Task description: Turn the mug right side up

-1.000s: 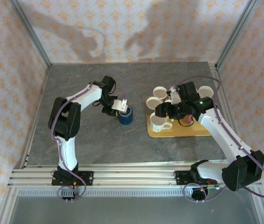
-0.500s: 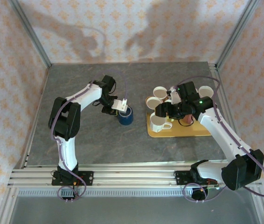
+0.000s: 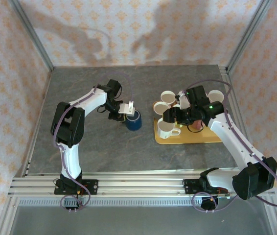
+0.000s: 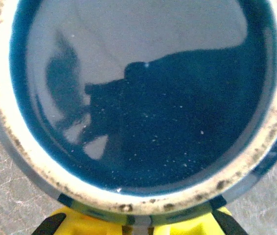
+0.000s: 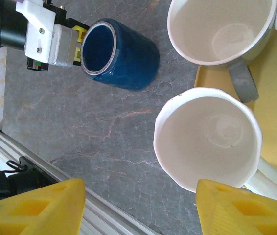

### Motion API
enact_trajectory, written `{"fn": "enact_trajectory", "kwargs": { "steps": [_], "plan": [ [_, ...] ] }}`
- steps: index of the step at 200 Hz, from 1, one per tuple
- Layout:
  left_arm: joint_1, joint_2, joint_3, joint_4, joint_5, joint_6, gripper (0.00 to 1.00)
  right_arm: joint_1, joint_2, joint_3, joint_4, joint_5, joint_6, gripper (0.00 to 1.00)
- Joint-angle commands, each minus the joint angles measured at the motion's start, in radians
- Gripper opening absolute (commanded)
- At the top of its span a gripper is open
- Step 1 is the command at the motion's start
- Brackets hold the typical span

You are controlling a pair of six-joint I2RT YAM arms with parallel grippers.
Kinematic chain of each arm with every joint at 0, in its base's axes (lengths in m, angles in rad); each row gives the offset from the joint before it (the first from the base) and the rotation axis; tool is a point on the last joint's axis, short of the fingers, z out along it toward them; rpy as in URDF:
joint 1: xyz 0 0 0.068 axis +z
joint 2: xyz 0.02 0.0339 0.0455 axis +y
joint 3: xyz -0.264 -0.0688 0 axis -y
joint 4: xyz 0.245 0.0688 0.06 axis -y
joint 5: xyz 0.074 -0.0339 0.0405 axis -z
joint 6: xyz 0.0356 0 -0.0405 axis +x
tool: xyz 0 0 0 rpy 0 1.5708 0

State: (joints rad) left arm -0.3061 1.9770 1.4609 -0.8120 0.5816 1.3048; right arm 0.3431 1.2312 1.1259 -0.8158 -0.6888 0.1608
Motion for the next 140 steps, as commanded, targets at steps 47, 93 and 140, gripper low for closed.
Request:
{"fn": "enact_trajectory", "kwargs": {
  "steps": [47,93,140],
  "plan": [
    [-0.004,-0.242,-0.182,0.167,0.172,-0.207,0.00,-0.007,-0.022,0.010,0.015,-0.014,0.013,0.61],
    [-0.003,-0.378,-0.231,0.224,0.236,-0.340,0.00,-0.008,-0.042,-0.021,0.061,-0.060,0.001,0.61],
    [-0.008,-0.528,-0.199,0.240,0.241,-0.523,0.00,-0.007,-0.092,-0.043,0.143,-0.167,-0.063,0.61]
  ]
}}
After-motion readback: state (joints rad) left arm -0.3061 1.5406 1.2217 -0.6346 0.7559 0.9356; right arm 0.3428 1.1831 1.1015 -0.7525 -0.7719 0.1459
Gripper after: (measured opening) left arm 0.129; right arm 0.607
